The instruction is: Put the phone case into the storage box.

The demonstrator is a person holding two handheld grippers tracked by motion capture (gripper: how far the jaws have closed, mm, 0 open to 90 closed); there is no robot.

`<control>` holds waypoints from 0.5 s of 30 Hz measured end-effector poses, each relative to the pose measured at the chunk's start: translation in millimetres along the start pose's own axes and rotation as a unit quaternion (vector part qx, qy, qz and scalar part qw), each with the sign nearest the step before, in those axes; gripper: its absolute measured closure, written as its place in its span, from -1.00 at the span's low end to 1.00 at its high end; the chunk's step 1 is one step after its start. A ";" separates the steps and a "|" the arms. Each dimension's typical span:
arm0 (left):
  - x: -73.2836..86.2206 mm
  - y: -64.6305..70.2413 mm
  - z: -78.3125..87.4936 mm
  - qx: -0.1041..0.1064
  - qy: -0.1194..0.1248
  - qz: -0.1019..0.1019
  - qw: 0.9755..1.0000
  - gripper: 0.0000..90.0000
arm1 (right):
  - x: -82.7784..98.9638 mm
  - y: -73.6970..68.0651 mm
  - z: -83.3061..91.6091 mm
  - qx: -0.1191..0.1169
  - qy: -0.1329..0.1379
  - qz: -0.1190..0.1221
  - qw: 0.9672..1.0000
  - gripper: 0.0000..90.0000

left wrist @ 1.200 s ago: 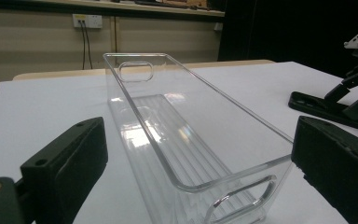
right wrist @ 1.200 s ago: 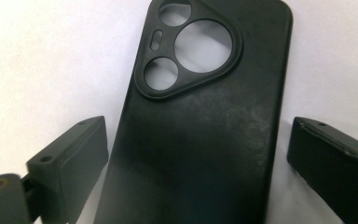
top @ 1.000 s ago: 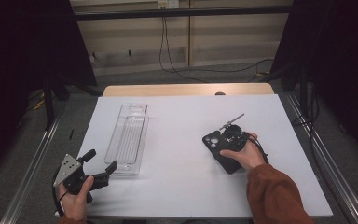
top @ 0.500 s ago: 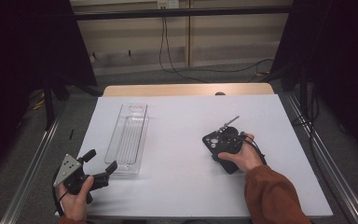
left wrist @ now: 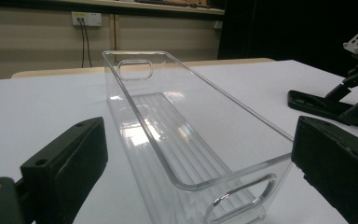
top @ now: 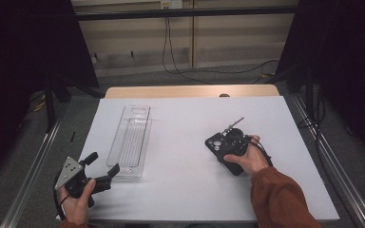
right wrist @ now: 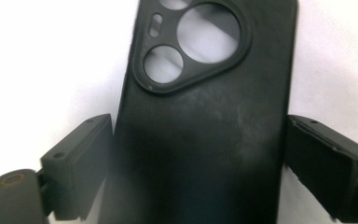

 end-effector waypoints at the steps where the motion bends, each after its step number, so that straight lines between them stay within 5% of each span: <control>1: -0.1 -0.1 0.1 0.000 0.000 -0.001 1.000 -0.92 | 0.0 0.0 0.0 0.000 0.000 0.000 1.000 -0.73; 15: -0.5 -0.7 0.6 -0.001 0.002 -0.001 1.000 -0.92 | 0.4 3.1 3.1 -0.014 0.012 -0.006 1.000 -0.68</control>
Point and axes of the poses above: each handheld gripper's, and its own axes: z roughly backward along the jaws, x roughly out of its underside, y roughly to its right, the point moved 7 cm from there along -z, roughly forward along the jaws, and after that the axes turned 11 degrees about y, right-handed, at the moved point
